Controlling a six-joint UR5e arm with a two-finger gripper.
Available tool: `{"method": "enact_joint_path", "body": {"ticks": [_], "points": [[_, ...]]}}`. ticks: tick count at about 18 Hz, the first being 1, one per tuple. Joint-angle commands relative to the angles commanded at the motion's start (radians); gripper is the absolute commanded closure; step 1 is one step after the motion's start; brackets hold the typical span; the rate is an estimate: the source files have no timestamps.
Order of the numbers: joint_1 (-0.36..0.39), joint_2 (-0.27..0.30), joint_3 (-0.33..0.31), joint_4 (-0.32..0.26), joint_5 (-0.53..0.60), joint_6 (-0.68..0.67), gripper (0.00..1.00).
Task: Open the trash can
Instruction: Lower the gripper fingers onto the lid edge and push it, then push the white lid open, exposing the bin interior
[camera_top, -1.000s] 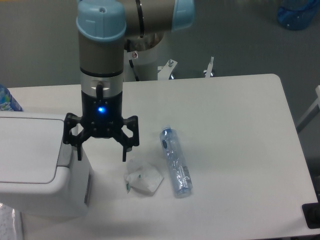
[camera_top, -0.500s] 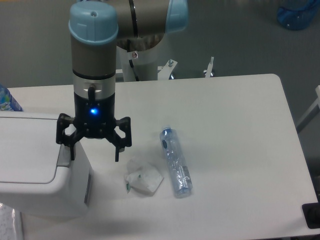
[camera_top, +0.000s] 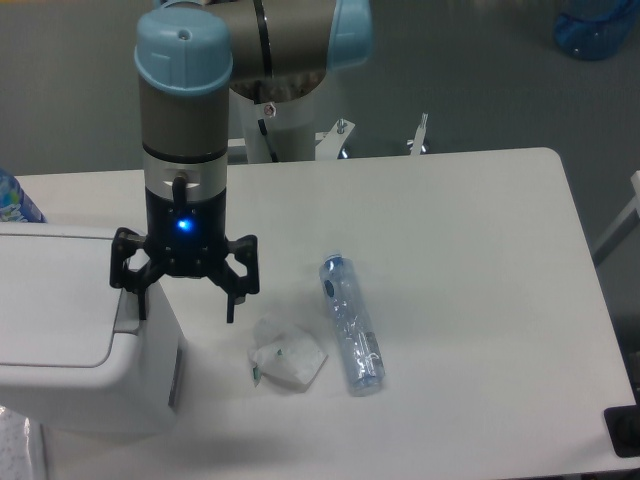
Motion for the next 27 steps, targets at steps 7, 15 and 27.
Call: {"method": "enact_joint_path", "body": {"ticks": [7, 15, 27], "points": [[0.0, 0.014, 0.02, -0.002, -0.008, 0.002, 0.0], [-0.009, 0.008, -0.009, 0.0, -0.009, 0.0, 0.0], [-0.009, 0.006, -0.014, 0.0, -0.008, 0.0, 0.0]]}}
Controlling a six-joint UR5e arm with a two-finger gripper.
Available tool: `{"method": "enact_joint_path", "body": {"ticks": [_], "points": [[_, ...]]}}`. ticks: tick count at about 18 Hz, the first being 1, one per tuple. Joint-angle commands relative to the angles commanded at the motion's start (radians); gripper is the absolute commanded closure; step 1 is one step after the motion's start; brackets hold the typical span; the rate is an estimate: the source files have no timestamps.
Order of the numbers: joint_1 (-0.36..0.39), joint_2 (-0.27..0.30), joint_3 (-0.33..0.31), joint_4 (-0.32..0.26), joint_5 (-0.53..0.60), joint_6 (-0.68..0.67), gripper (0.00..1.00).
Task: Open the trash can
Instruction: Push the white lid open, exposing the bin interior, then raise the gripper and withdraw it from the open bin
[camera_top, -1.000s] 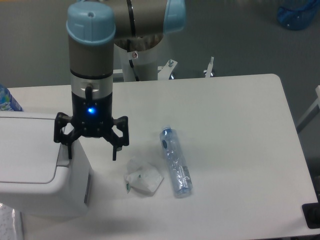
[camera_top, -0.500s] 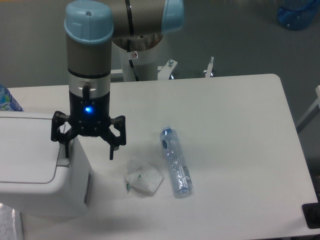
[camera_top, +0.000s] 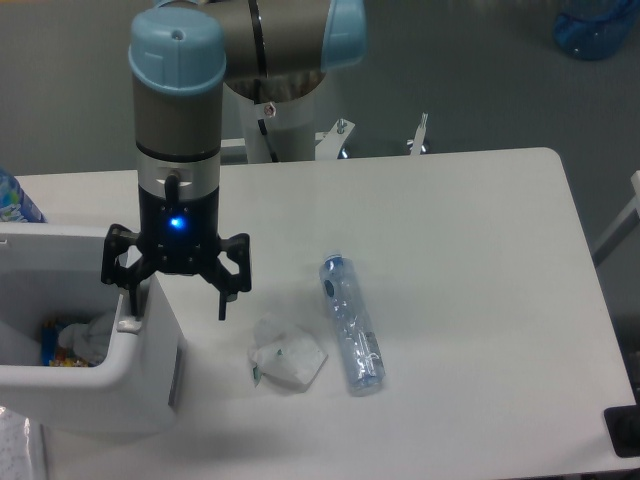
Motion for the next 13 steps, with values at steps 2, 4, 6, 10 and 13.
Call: {"method": "enact_joint_path", "body": {"ticks": [2, 4, 6, 10, 13], "points": [[0.0, 0.002, 0.014, 0.0, 0.0, 0.002, 0.0], [0.006, 0.002, 0.043, 0.0, 0.002, 0.02, 0.0], [0.037, 0.003, 0.074, 0.0, 0.003, 0.034, 0.0], [0.118, 0.008, 0.08, -0.014, 0.04, 0.185, 0.0], [0.164, 0.011, 0.058, -0.072, 0.152, 0.338, 0.0]]}}
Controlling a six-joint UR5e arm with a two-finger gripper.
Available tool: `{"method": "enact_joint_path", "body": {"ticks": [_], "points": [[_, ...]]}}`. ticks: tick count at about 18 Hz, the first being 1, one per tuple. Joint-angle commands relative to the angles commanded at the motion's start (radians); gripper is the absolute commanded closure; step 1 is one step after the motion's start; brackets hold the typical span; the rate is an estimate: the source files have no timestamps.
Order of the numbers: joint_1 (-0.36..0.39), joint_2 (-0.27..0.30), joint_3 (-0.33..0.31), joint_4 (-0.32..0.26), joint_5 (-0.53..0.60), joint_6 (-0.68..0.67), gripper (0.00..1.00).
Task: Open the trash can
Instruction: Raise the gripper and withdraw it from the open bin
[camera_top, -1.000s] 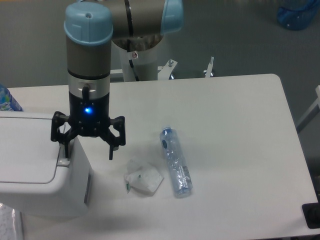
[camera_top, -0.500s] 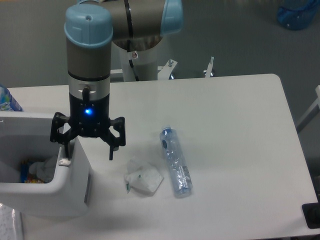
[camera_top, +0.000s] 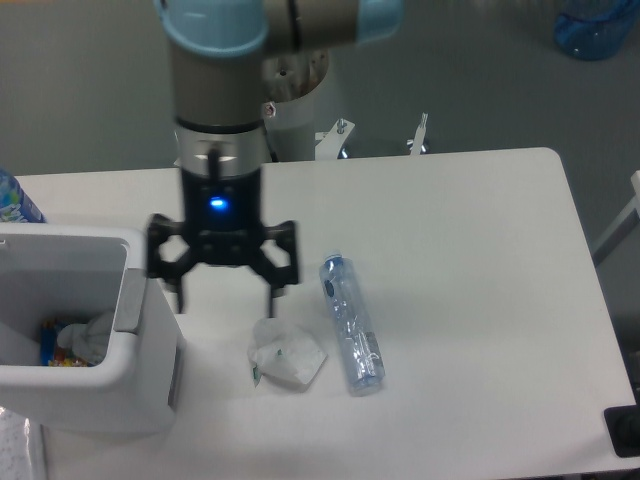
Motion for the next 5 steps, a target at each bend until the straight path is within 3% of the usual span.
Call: {"method": "enact_joint_path", "body": {"ticks": [2, 5], "points": [[0.04, 0.0, -0.002, -0.032, 0.037, 0.112, 0.0], [0.091, 0.0, -0.005, -0.037, 0.037, 0.186, 0.0]]}}
